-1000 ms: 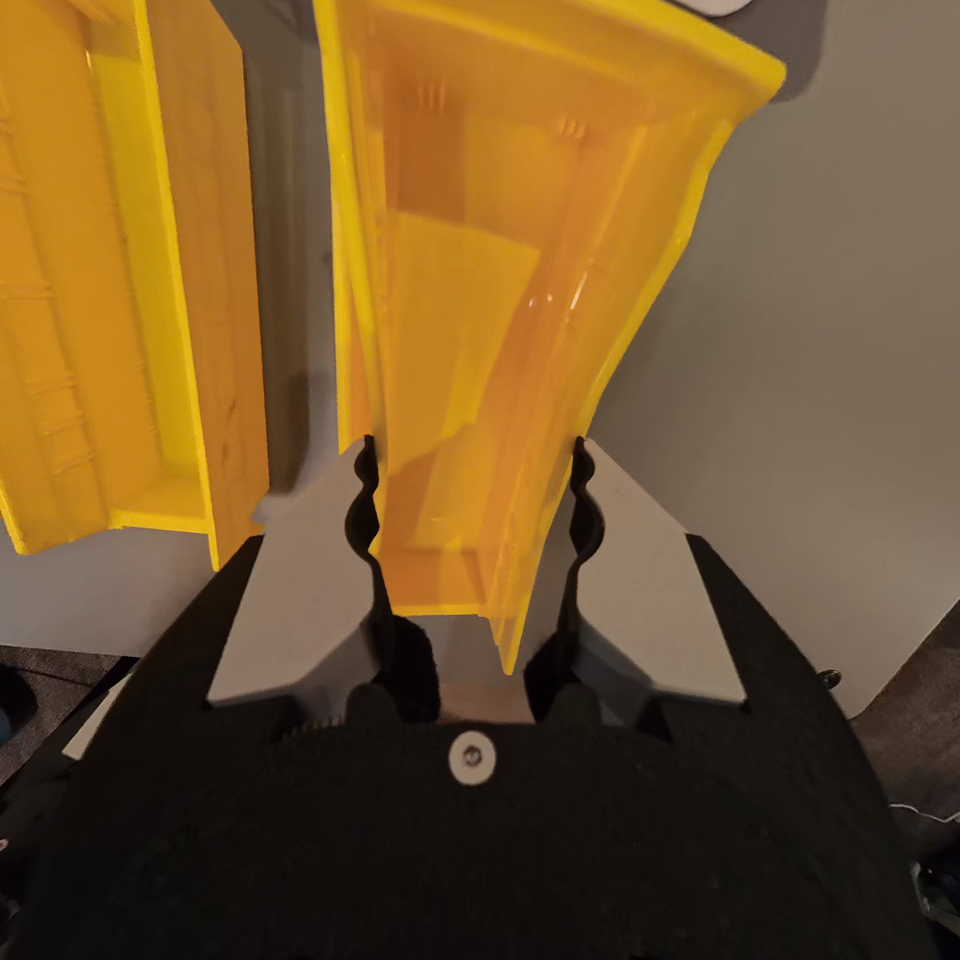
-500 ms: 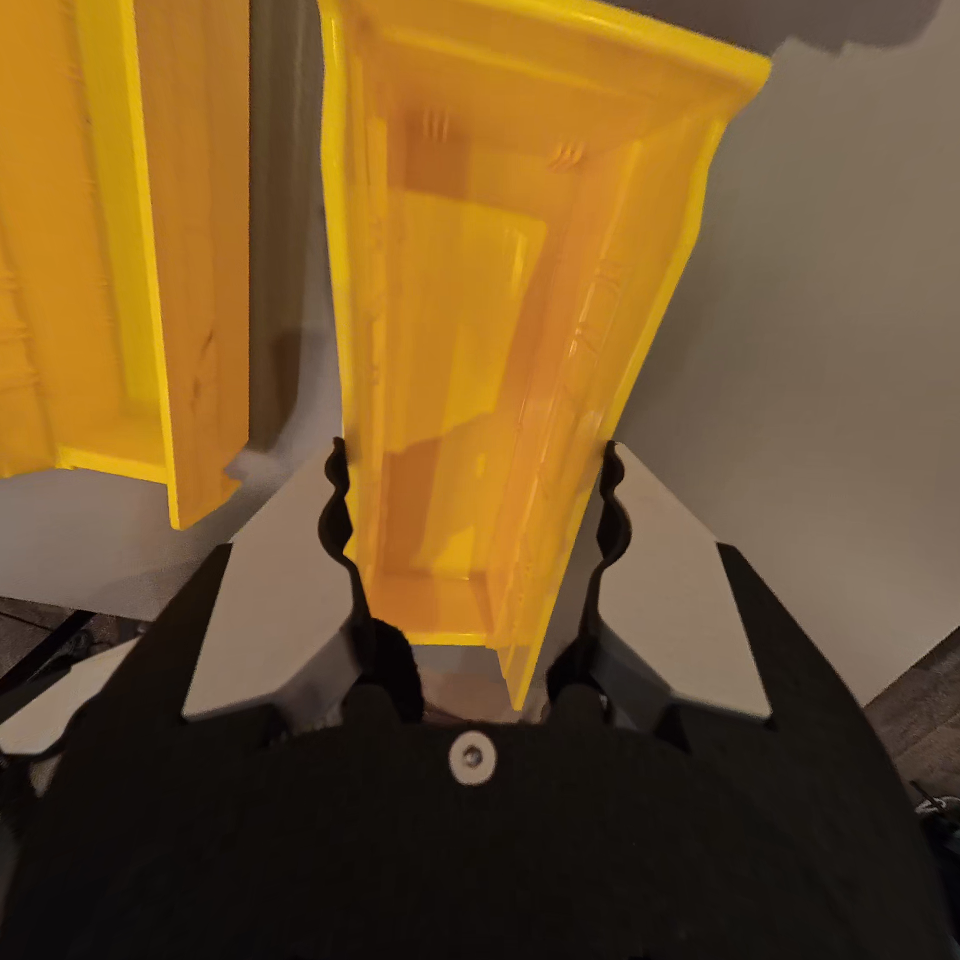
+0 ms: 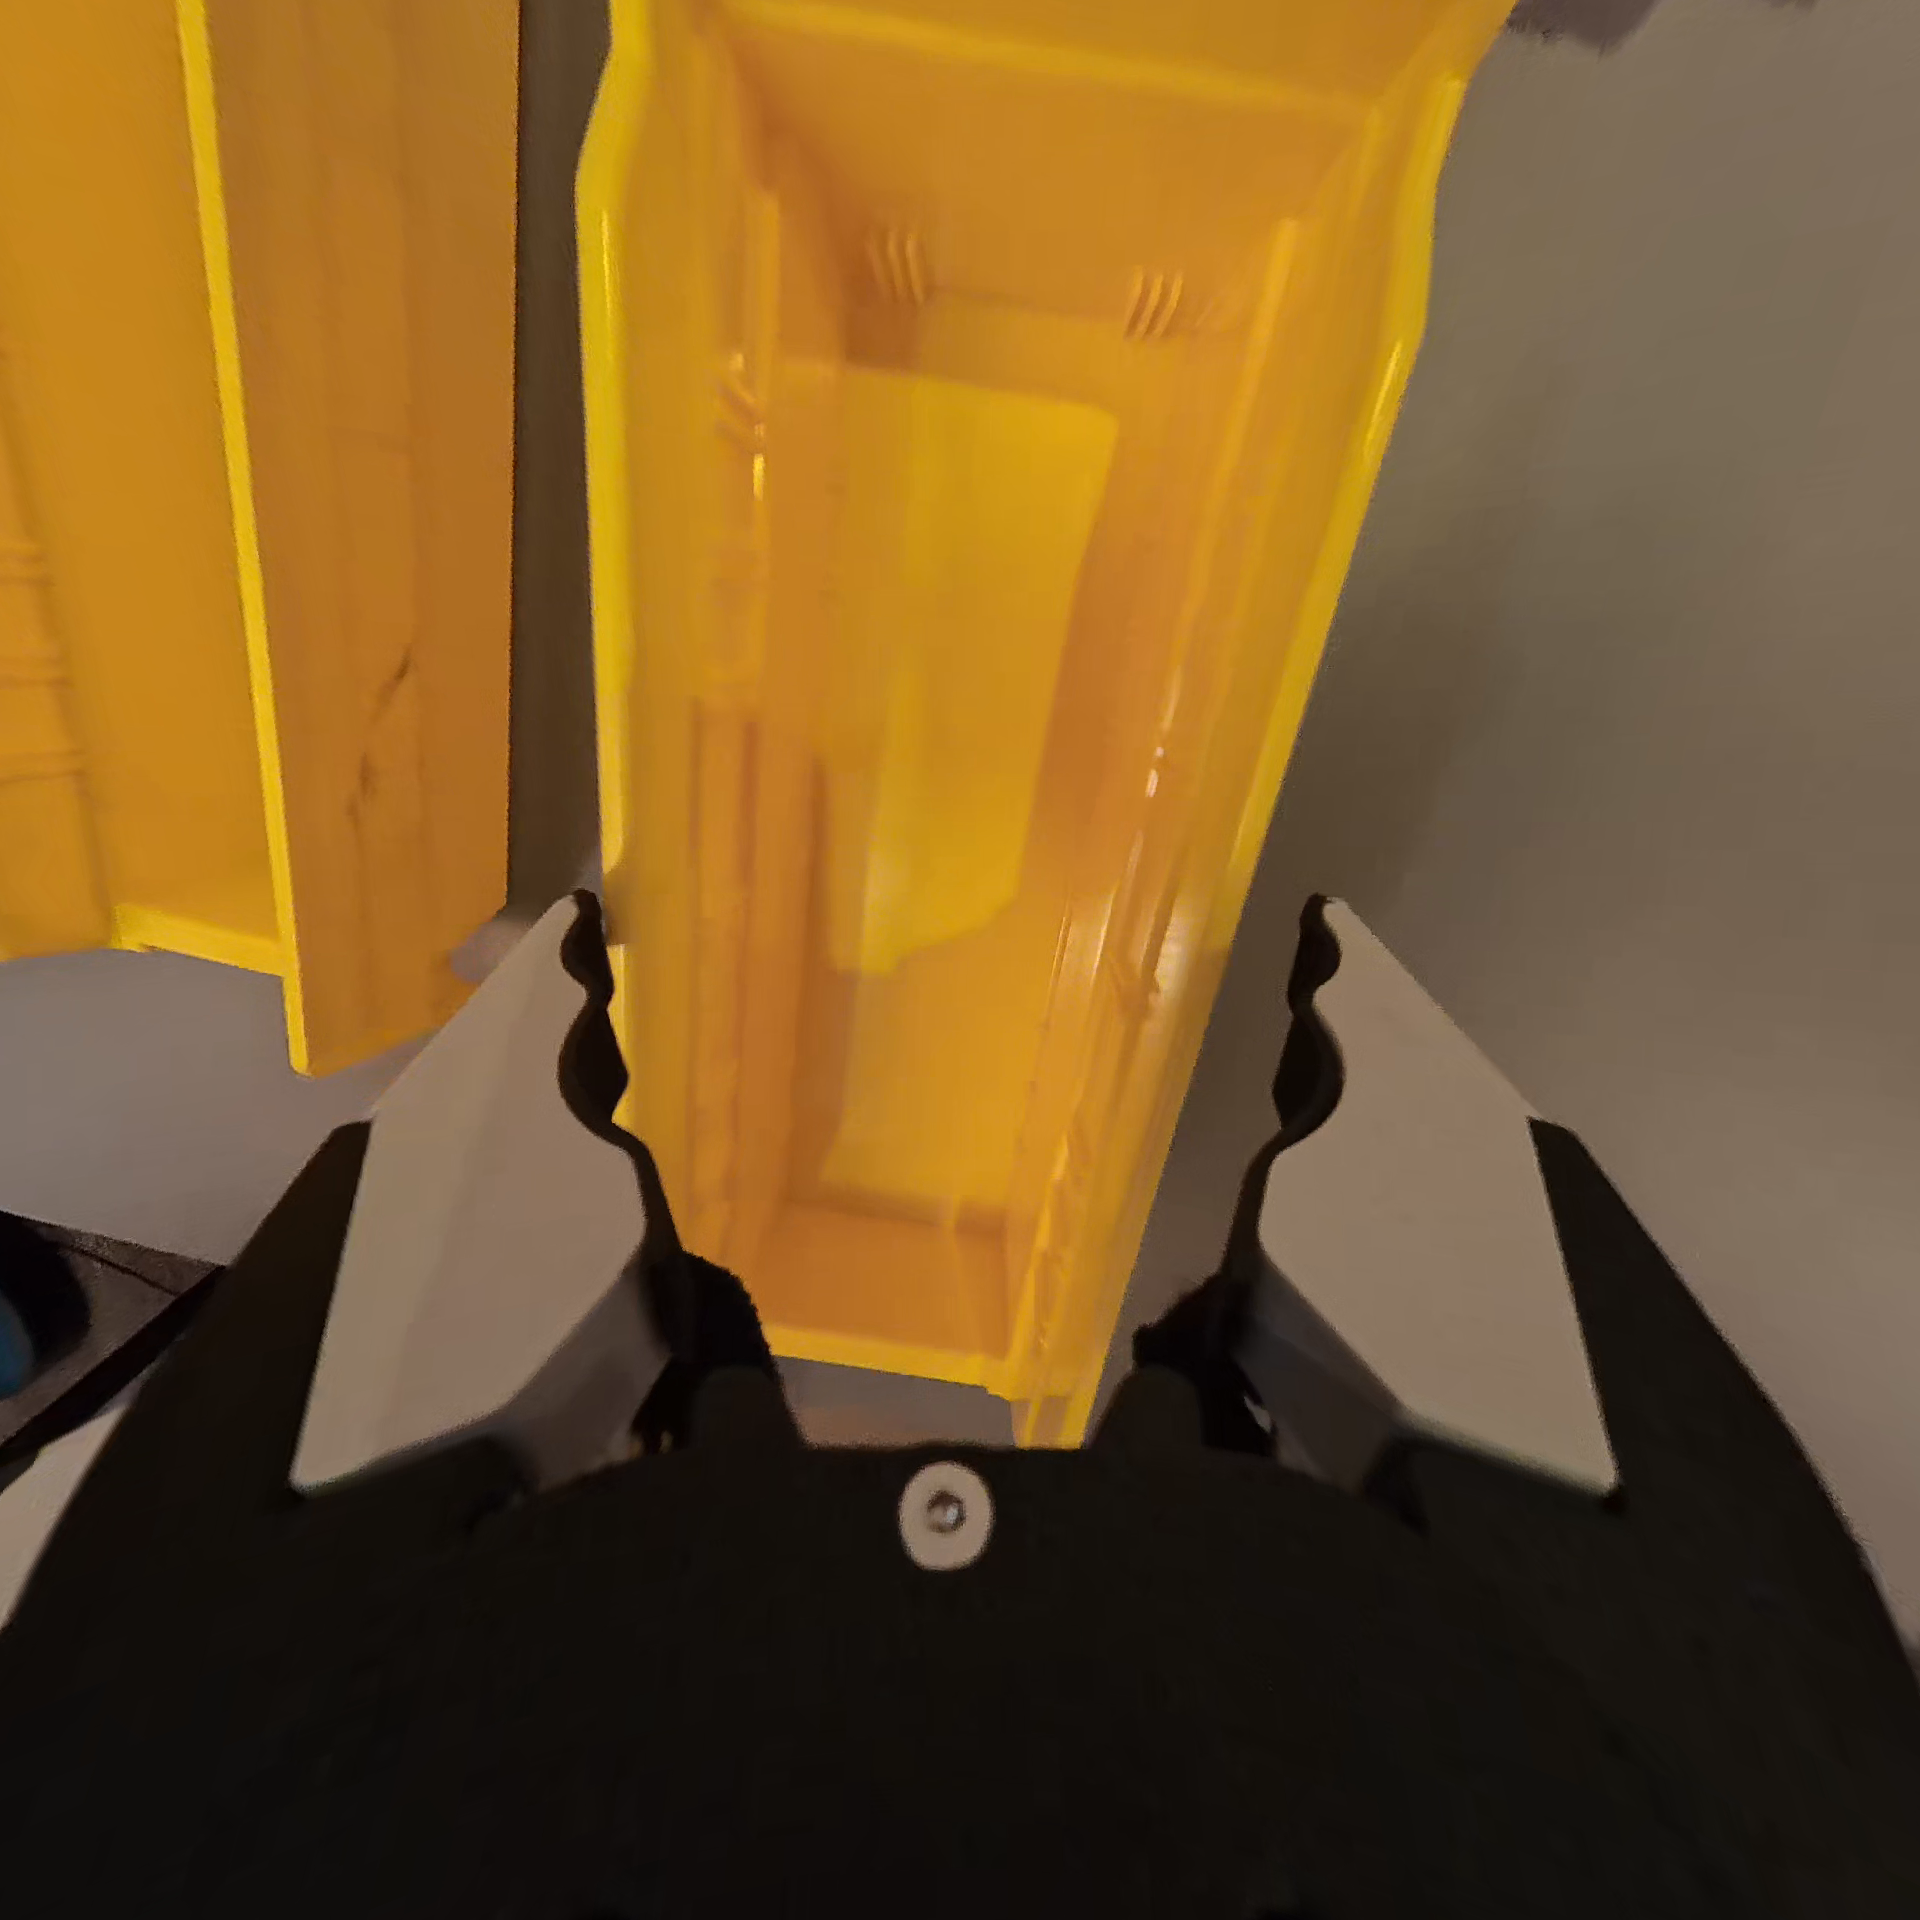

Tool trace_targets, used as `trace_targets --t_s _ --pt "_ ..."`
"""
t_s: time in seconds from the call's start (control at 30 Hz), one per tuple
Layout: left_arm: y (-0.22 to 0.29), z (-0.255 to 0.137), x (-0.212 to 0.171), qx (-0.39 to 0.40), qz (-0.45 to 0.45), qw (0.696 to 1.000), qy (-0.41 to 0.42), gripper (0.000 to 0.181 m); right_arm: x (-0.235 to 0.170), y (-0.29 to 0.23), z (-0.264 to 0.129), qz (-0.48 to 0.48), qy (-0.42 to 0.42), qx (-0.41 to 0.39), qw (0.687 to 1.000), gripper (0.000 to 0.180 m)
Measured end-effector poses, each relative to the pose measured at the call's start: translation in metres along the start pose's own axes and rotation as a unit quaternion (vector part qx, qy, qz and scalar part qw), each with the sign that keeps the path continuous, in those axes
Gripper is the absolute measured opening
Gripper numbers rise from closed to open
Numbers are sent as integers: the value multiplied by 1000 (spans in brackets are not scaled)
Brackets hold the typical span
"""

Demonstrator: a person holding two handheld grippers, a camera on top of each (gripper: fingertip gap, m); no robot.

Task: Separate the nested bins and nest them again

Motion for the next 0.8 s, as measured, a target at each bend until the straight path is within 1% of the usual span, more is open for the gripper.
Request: trace_targets --t_s 0.03,0.13,0.23,0.27,0.3,0.5,0.63,0.8 --pt "1 -9 -11 4 8 1000 -3 55 -2 -2 1 5 1 7 1000 127" --pt "-10 -23 -40 32 36 999 -19 55 -5 -8 1 16 4 27 1000 113" --pt "-19 -20 -48 30 40 998 -42 55 -7 -8 -2 16 3 33 999 100" --pt "-21 -18 -50 27 39 998 -47 55 -8 -9 -4 21 0 41 999 91" --pt "-21 -17 -54 23 39 997 -56 55 -10 -8 -4 28 -4 40 999 89" --pt "-15 -10 -60 18 57 995 -78 55 -23 0 -10 44 -36 42 997 84" --pt "-11 -5 -65 15 65 994 -91 55 -23 5 -22 54 -31 40 997 84" --pt "-10 -4 -68 18 70 992 -99 55 -16 5 -40 62 -22 54 996 82"
Point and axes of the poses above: each gripper's, where its closed fingertips meet, z out along the fingers, x out of its top, y = z × x across the jaws, the point moved 1 cm from there along -z, back along the fingers, and after that the axes turned 9 degrees about -x, right-handed, at the moved point
